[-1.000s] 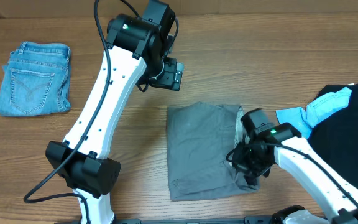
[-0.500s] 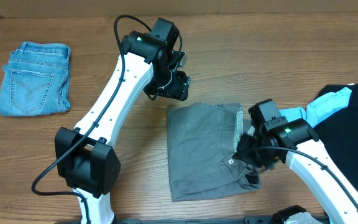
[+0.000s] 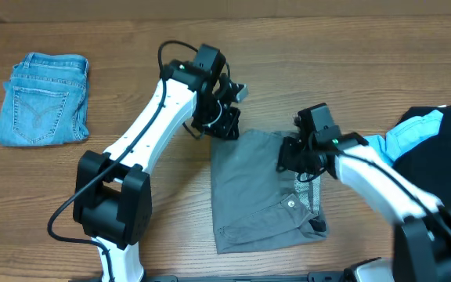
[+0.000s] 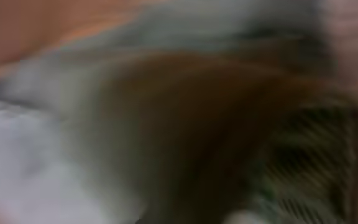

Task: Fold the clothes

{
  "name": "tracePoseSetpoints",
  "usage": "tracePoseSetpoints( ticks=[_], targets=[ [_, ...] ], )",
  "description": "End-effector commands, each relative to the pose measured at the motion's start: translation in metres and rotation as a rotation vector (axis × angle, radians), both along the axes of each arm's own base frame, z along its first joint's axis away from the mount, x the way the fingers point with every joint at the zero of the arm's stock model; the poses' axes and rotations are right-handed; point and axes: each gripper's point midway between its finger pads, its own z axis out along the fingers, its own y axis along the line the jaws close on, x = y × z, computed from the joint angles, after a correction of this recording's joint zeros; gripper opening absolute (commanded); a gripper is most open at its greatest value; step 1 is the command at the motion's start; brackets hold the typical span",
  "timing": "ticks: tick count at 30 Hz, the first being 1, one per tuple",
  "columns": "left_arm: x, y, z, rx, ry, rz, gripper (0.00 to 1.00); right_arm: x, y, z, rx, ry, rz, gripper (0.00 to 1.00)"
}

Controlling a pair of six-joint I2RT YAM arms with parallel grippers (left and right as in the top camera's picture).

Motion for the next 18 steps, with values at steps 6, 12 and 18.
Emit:
tracePoseSetpoints(
  ticks=[6, 12, 18],
  targets=[
    [-0.014, -0.006, -0.049, -0.085, -0.042, -0.075, 0.22, -0.02, -0.051, -0.053, -0.108, 0.236, -0.238, 0.04],
    [0.018, 0.001, -0.087, -0.045, -0.2, 0.05, 0.29, -0.034, -0.055, -0.053, -0.126, 0.282, -0.203, 0.05],
    [0.065, 0.033, -0.076, 0.038, -0.259, 0.281, 0.26, -0.042, -0.034, -0.014, -0.007, 0.253, 0.024, 0.08]
  ],
)
